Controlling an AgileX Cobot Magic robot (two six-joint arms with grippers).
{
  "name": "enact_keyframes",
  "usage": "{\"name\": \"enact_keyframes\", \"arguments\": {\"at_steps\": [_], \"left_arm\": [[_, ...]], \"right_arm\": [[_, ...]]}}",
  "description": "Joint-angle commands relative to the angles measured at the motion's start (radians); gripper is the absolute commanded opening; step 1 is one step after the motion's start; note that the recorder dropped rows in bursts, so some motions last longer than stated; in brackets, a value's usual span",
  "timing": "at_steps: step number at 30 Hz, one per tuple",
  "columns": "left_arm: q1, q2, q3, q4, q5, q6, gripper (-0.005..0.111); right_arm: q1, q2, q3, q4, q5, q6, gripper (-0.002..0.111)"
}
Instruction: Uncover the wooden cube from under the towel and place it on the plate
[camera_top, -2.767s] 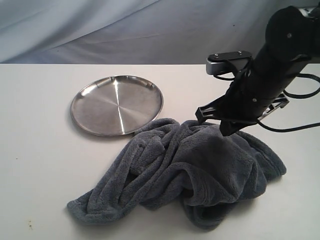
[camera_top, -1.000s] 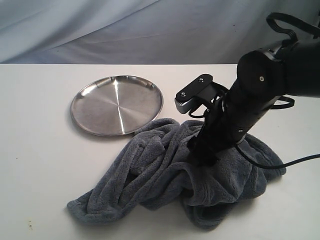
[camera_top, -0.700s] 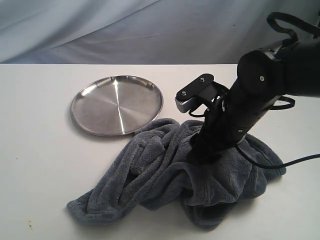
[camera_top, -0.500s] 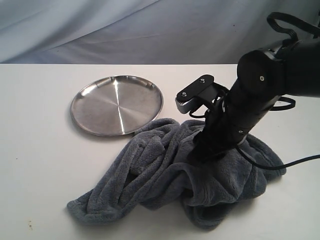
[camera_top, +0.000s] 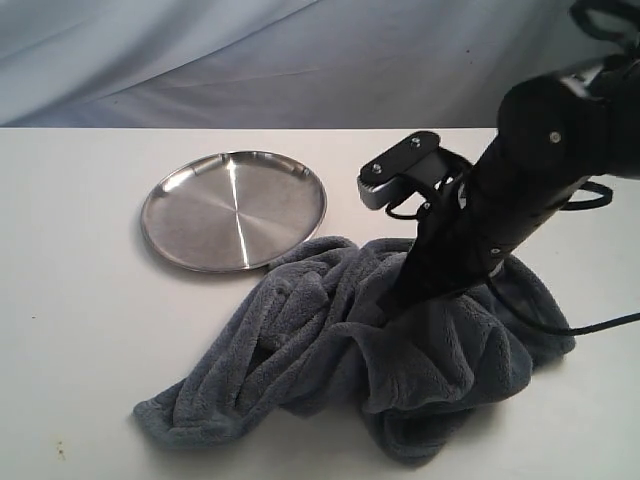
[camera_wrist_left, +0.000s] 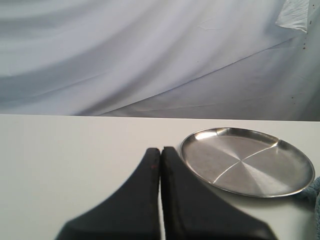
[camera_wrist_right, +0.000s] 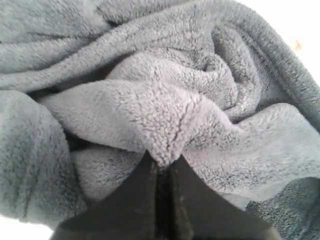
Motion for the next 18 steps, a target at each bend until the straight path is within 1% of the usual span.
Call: {"name": "enact_keyframes", "arguments": {"at_steps": [1,9,18], "left_arm": [[-0.001,-0.002,0.004,0.001,-0.004,-0.003,0.001],[-0.001,-0.002,0.004,0.001,-0.004,-0.003,0.001],[-0.001,-0.002,0.004,0.001,-0.004,-0.003,0.001]], "right_arm": [[0.001,-0.138,0.001,0.013,-0.039,0.004,0.000],[0.001,-0.365,0.001,0.013,-0.255,0.002,0.000],[0.001,-0.492,0.001,-0.011,-0.551,0.000,0.000]]}}
